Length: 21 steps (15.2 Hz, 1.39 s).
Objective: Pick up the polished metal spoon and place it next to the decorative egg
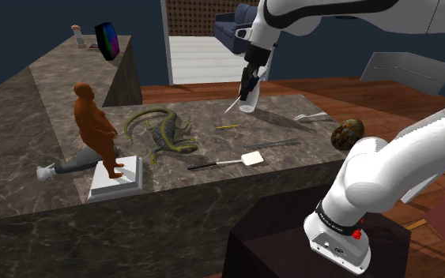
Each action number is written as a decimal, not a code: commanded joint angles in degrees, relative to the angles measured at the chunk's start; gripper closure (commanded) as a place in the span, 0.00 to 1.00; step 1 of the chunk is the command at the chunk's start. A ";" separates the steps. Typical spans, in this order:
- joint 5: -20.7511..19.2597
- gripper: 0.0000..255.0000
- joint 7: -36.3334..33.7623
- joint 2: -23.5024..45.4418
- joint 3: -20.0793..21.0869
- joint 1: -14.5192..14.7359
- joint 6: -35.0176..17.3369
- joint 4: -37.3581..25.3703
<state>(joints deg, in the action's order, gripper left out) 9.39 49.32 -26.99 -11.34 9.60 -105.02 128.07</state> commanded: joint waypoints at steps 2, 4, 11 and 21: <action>-1.59 1.00 3.11 -3.05 -2.39 -1.70 1.24 2.40; -2.82 1.00 5.28 -4.81 -4.17 -2.92 2.45 3.32; -7.61 1.00 13.39 -9.08 -10.94 -7.21 6.77 4.43; -14.41 1.00 26.39 -9.61 -22.12 -11.89 12.16 0.44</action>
<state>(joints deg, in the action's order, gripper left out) -4.45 74.25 -37.03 -32.21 -2.04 -93.11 129.10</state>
